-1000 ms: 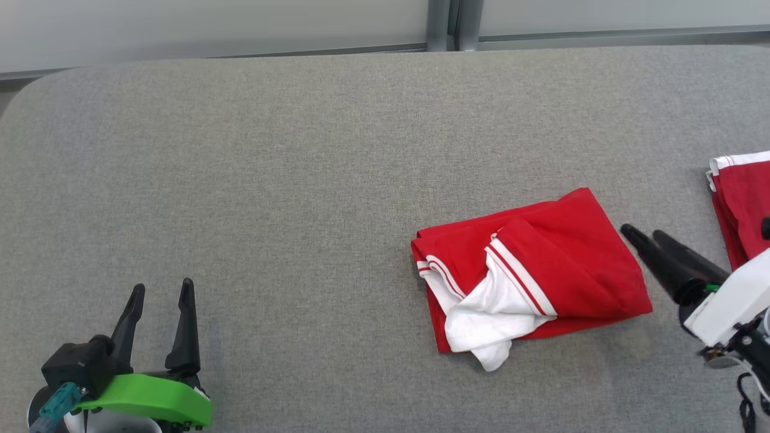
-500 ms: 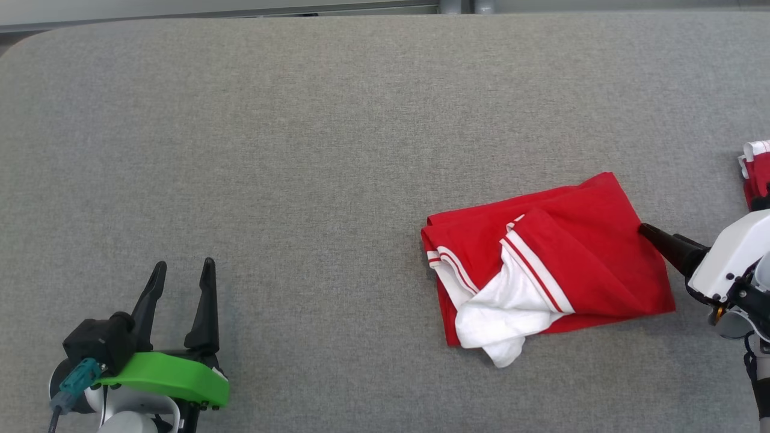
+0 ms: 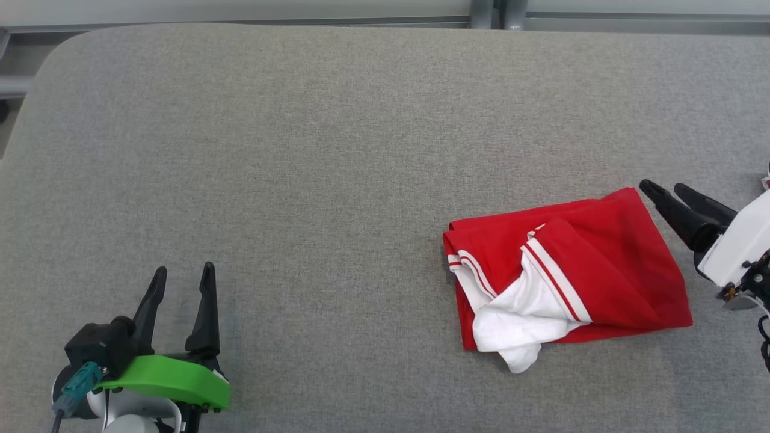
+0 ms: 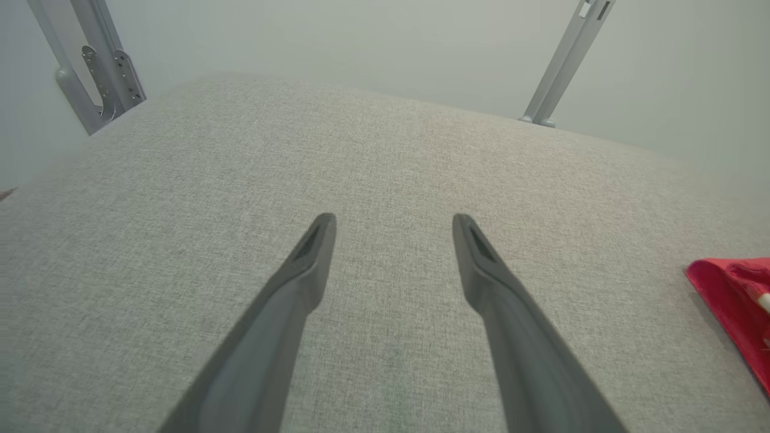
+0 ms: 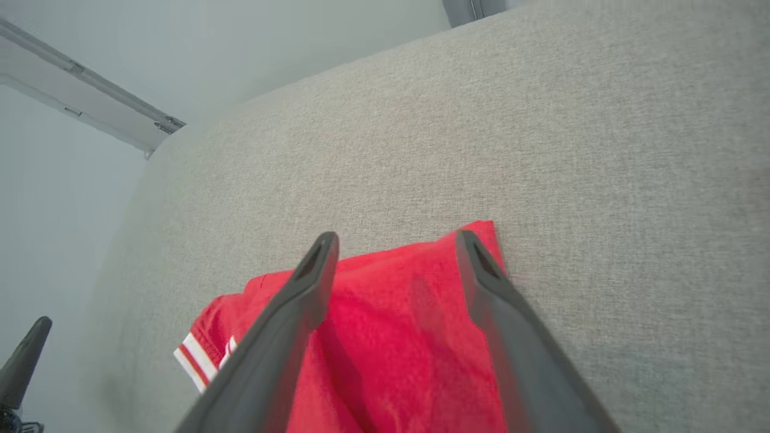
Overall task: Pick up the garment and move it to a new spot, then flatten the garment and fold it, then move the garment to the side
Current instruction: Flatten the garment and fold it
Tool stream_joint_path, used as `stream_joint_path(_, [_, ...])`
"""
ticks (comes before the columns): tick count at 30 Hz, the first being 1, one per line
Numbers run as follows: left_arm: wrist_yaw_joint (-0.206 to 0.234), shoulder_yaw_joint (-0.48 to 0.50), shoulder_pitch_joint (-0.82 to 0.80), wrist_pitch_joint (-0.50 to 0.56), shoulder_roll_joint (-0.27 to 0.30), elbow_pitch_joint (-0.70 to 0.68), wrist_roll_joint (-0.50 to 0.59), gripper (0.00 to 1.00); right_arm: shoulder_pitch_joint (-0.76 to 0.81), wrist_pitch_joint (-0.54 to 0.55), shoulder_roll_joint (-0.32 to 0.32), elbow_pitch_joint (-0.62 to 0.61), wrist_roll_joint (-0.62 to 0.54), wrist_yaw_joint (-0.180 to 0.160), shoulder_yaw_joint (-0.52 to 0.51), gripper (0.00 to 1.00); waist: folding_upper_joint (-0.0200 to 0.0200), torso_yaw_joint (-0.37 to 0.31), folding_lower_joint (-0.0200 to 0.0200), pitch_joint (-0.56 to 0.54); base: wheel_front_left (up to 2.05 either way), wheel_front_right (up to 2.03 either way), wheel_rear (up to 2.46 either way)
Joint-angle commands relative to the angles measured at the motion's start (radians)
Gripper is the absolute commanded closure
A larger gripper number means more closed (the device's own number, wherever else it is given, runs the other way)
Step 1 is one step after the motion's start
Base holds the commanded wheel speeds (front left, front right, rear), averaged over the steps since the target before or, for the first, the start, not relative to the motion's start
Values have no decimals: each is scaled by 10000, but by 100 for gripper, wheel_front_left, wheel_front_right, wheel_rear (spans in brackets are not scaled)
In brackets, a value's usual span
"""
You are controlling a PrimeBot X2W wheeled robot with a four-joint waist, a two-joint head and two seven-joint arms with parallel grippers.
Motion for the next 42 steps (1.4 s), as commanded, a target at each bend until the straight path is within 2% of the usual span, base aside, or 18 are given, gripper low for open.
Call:
stream_joint_path(1, [38, 50, 100, -24, 44, -28, 8, 0, 242, -121, -147, -125, 52, 4, 47, 0, 83, -21, 0, -13, 0, 0, 0])
stream_joint_path(5, [10, 10, 78, -35, -20, -47, 59, 0, 954, -1050, -764, -1015, -354, 4, 1355, 0, 83, -22, 0, -34, 0, 0, 0])
stream_joint_path(6, [0, -3, 63, -39, -42, -49, 67, 0, 1190, -1467, -932, -1100, -437, 4, 1662, 13, 83, -5, 0, -43, 0, 0, 0])
stream_joint_path(7, [-7, -4, 55, -41, -54, -45, 75, 0, 1353, -1982, -1124, -1188, -548, 2, 1927, 47, 83, 9, 0, -52, 0, 0, 0])
stream_joint_path(8, [-13, -13, 56, -45, -72, -38, 79, 0, 1463, -2608, -1286, -1243, -688, 4, 2111, 94, 83, 22, 0, -63, 0, 0, 0])
stream_joint_path(9, [-18, -14, 73, -49, -79, -29, 74, 0, 1673, -3087, -1389, -1147, -796, 0, 2242, 100, 83, 34, 0, -85, 0, 0, 0])
stream_joint_path(16, [124, 265, 511, -80, -23, -97, -25, 0, 2388, -6157, -1855, -321, -1848, 2, 2871, 100, 83, -224, 0, -233, 0, 0, 0])
stream_joint_path(19, [136, 341, 697, -90, -51, -150, -63, 0, 2087, -6940, -1619, 447, -1955, 5, 3367, 100, 83, -383, 0, -251, 0, 0, 0])
stream_joint_path(30, [36, 393, 597, -107, -169, -172, 12, 0, 645, -7767, -1544, 2839, -1328, 2, 5363, 100, 83, -306, 0, -272, 0, 0, 0])
stream_joint_path(42, [-25, 450, 618, -95, -397, -37, 85, 0, -218, -8350, -2209, 3110, -810, 2, 7133, 100, 83, 39, 0, -335, 0, 0, 0])
